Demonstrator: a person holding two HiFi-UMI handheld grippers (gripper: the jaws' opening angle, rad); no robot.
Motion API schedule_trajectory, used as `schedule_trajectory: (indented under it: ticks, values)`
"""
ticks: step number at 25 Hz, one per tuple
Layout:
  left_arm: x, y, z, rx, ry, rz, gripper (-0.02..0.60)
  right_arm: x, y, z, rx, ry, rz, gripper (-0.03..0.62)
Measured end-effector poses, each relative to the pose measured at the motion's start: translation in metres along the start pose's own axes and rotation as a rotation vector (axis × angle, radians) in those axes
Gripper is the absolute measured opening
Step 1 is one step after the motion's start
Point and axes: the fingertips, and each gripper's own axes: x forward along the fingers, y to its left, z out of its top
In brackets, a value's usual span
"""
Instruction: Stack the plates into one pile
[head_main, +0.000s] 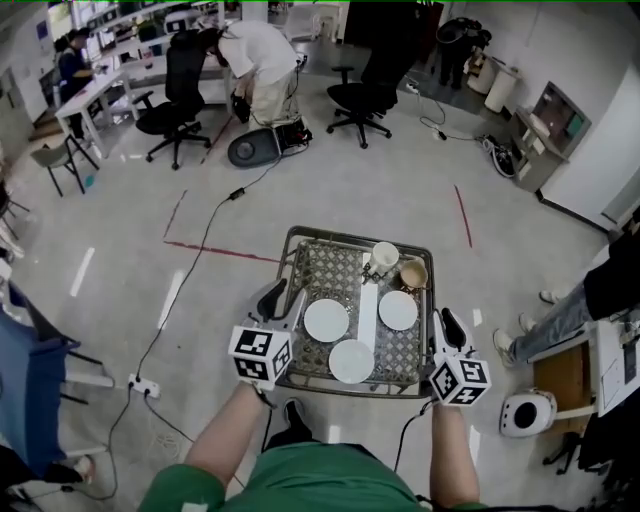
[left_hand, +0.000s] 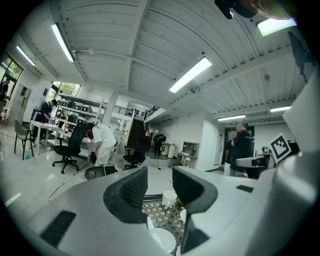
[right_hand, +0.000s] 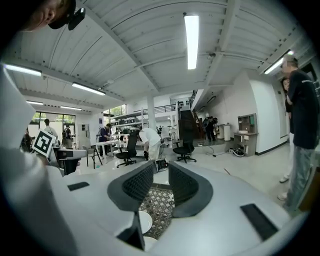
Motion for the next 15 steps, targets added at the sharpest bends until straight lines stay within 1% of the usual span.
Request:
schedule_trajectory:
  ticks: [2,6,11,15]
  values:
    - [0.005,0.014,-0.004,-0.019,0.003,0.002,0.164,0.013,0.001,-0.008,0.013,0.022,-0.008,0.11]
    - [0.01,0.029,-0.017,-0.033,0.026,0.002,0.164,0.03,-0.004,-0.028,0.084,0.057,-0.022,0.109]
    - [0.023,0.035,-0.027,-0.029,0.059,0.005,0.164,0.045,-0.015,-0.048,0.121,0.094,-0.027,0.109]
    - [0.033,0.033,-0.028,-0.022,0.068,0.009,0.164,0.062,-0.027,-0.068,0.208,0.134,-0.01,0.11]
